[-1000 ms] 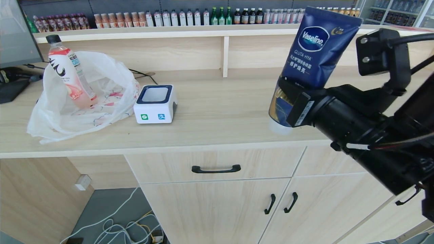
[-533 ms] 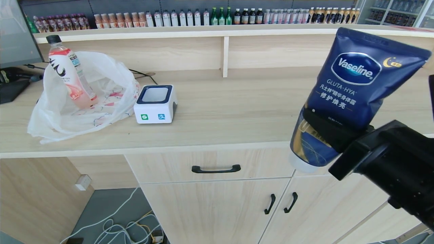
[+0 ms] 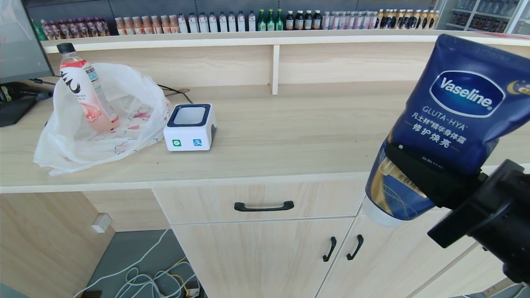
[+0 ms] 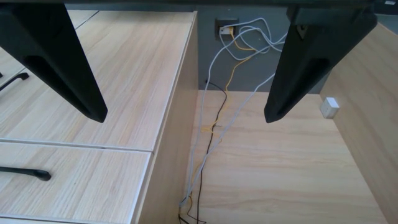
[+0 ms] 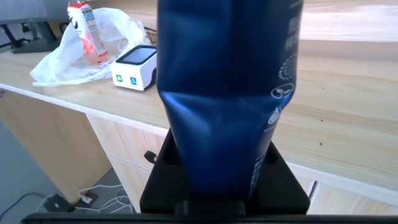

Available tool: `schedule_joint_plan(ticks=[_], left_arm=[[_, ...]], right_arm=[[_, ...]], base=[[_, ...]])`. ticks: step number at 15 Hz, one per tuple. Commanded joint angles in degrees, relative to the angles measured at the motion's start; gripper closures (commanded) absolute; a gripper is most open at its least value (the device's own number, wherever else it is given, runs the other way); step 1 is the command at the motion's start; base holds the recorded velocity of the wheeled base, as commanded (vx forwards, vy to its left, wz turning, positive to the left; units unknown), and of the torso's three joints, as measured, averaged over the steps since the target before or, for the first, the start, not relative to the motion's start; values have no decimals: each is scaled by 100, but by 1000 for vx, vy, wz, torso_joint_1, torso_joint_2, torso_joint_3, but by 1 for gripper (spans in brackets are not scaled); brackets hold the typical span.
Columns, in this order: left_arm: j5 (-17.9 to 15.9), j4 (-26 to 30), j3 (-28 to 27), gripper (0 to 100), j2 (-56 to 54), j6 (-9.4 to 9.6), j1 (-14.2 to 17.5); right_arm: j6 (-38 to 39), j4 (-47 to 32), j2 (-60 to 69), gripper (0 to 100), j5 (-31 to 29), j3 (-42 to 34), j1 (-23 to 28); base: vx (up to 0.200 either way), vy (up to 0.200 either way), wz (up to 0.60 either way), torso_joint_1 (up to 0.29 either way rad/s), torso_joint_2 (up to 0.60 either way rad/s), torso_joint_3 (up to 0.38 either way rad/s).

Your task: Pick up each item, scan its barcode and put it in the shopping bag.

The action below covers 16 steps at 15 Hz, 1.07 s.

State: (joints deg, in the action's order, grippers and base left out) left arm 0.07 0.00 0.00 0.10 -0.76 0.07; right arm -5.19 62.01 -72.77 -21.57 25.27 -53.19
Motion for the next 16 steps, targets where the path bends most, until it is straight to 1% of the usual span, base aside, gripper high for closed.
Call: schedule_joint_plan(ticks=[1, 6, 9, 10, 11, 12, 14, 15, 16], left_arm=[[1, 0, 0, 0, -1, -4, 1], [1, 0, 0, 0, -1, -4, 1], [1, 0, 0, 0, -1, -4, 1], [1, 0, 0, 0, -1, -4, 1], [1, 0, 0, 0, -1, -4, 1], [1, 0, 0, 0, -1, -4, 1], [1, 0, 0, 0, -1, -4, 1], [1, 0, 0, 0, -1, -4, 1], [1, 0, 0, 0, -1, -4, 1]], right_arm=[[-219, -5, -194, 100, -6, -22, -280], [-1599, 4, -387, 100, 30, -321, -341], [-1906, 13, -387, 100, 47, -497, -350], [-2399, 13, -335, 100, 205, -558, -350], [-2733, 13, -335, 100, 355, -506, -350], [-3225, 13, -361, 100, 548, -418, -350], [-3928, 13, -352, 100, 882, -356, -350], [-4464, 13, -361, 100, 1155, -383, -350], [-4675, 74, -335, 100, 1216, -383, -341]], base=[[0, 0, 0, 0, 0, 0], [0, 0, 0, 0, 0, 0], [0, 0, 0, 0, 0, 0], [0, 0, 0, 0, 0, 0], [0, 0, 0, 0, 0, 0], [0, 0, 0, 0, 0, 0], [0, 0, 0, 0, 0, 0], [0, 0, 0, 0, 0, 0], [0, 0, 0, 0, 0, 0]])
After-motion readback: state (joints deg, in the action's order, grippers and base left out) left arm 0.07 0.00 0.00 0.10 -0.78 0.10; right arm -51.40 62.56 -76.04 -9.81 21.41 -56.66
